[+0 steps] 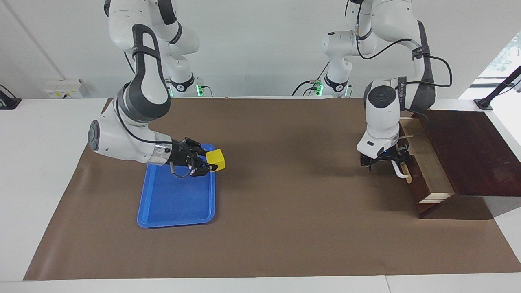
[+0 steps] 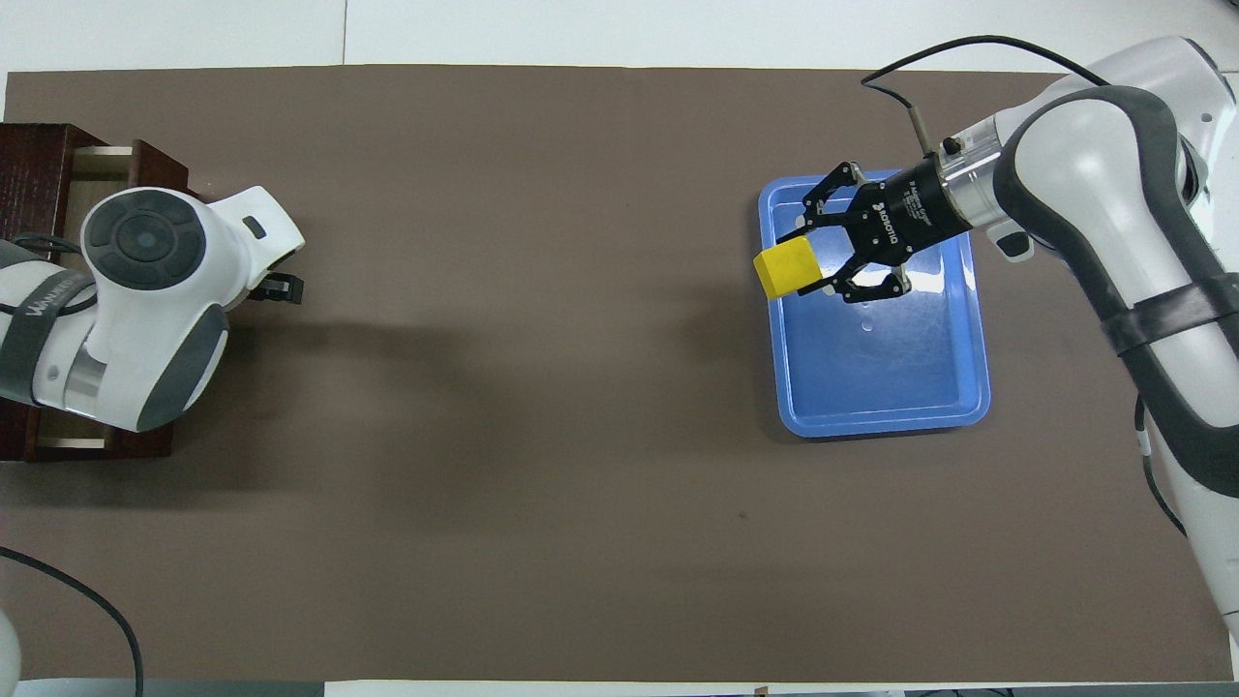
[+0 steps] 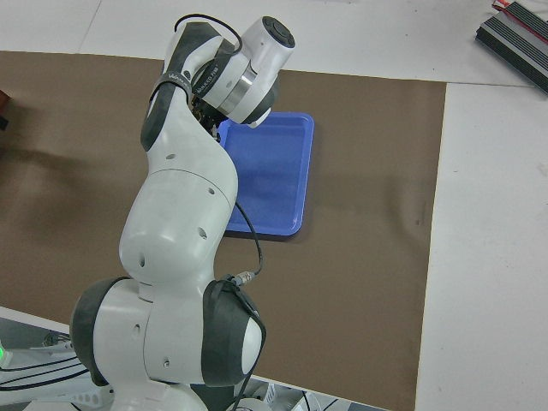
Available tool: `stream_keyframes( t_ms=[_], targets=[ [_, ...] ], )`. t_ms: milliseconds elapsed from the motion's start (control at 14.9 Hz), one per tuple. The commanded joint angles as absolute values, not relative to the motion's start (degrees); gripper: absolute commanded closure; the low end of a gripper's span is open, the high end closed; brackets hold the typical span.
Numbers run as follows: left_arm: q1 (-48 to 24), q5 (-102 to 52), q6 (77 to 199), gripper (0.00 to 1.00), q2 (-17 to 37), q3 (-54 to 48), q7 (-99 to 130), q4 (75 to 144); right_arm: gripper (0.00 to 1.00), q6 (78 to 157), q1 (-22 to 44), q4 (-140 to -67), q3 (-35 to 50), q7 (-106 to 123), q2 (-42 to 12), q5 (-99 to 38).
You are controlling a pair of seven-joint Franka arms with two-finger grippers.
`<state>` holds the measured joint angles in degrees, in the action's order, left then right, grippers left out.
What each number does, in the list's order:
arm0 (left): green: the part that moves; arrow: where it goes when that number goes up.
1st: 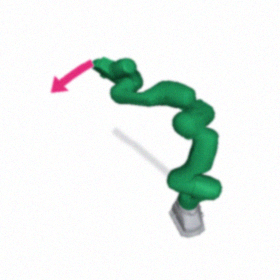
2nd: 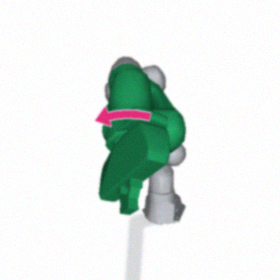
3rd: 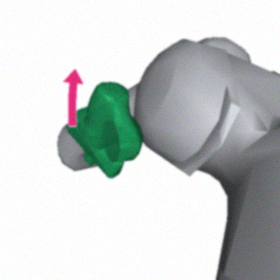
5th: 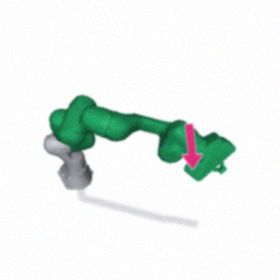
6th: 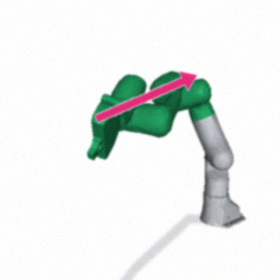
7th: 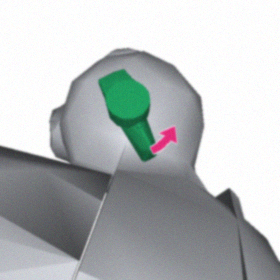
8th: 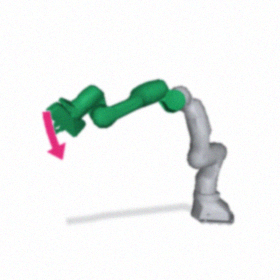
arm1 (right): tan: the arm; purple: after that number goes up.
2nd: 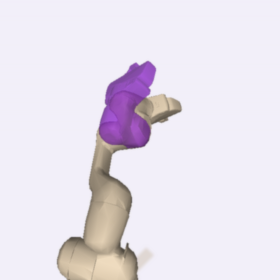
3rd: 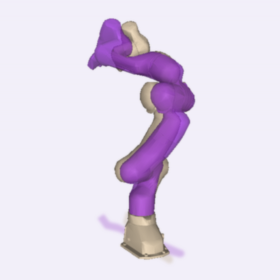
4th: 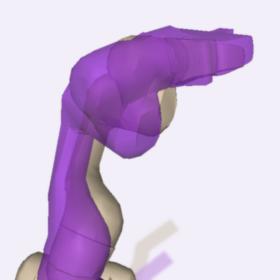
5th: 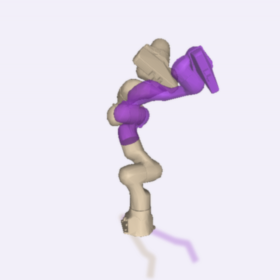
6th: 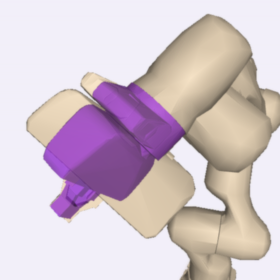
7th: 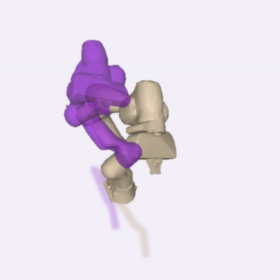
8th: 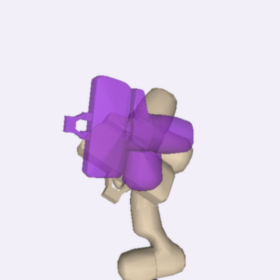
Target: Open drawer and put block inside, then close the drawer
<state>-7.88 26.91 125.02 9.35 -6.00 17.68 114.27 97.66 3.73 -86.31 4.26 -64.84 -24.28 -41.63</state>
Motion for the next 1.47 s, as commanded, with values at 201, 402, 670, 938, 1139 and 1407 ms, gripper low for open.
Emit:
stream_keyframes(
  t_ms=[201,402,670,938,1139,1407],
  targets=[
    [-12.74,23.2,123.05,0.0,9.05,-5.71,20.92,114.35,1.0,105.01,12.12,-85.6,4.13,-76.53,-23.29,-44.64],
    [-12.48,21.63,114.12,0.0,9.4,-5.71,20.83,107.79,1.0,111.25,15.72,-86.31,4.13,-82.95,-23.38,-44.56],
    [-12.74,8.47,97.76,0.0,8.71,-5.62,27.46,95.46,1.0,116.45,18.98,-87.01,4.13,-87.53,-23.38,-44.56],
    [-13.27,-0.95,102.71,0.0,7.38,-5.8,60.9,95.71,1.0,119.52,21.09,-87.63,4.13,-89.91,-23.47,-44.74],
    [-15.81,-1.93,107.84,0.0,8.08,-5.8,90.09,95.63,1.0,119.62,22.06,-87.63,4.13,-90.0,-23.55,-45.35],
    [-21.51,-1.93,108.72,0.0,12.73,-5.71,112.8,93.17,1.0,120.75,23.46,-87.37,4.13,-92.45,-23.55,-46.58]
  ],
)
